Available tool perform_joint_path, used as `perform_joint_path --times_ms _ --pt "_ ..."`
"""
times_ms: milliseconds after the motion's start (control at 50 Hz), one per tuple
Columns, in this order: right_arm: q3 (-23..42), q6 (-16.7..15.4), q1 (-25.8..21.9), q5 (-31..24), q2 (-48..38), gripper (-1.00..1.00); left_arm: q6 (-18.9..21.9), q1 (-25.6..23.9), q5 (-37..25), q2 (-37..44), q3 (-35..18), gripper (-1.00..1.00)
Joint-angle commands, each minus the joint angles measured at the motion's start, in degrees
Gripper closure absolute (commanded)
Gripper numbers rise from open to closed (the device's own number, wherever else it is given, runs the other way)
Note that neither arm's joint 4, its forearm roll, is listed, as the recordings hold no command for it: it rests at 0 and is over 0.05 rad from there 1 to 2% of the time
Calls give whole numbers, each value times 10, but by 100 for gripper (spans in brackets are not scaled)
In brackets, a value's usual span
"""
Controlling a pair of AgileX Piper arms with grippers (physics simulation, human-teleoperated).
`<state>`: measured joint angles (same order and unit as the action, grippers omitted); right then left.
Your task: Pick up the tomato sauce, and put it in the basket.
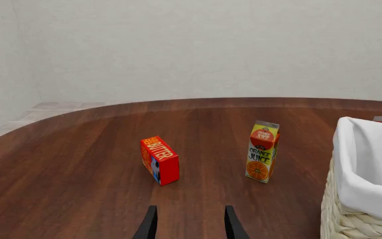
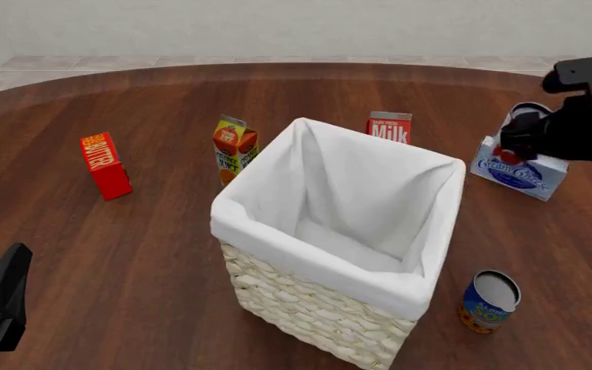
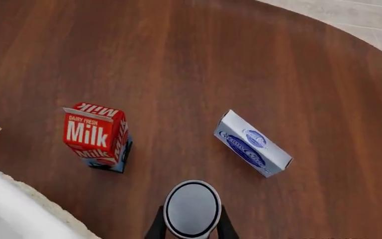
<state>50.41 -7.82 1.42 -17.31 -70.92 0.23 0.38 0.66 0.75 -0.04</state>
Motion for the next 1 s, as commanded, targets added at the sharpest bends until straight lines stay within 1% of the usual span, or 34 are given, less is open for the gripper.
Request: perform_joint_path --times_ms 20,160,360,620,760,940,1000 --pt "32 2 -9 -69 57 100 0 0 0 0 0 -100" --pt "64 -1 -16 -114 83 100 0 0 0 0 0 -100" --pt "101 -16 -23 -171 113 100 0 0 0 0 0 -100" --pt "138 -28 -46 -213 137 100 0 0 0 0 0 -100" --pt "147 -26 -61 -225 142 100 0 0 0 0 0 -100" --pt "181 -42 -92 -251 143 100 0 0 0 0 0 -100" --pt "186 -44 -95 -256 142 100 0 0 0 0 0 -100"
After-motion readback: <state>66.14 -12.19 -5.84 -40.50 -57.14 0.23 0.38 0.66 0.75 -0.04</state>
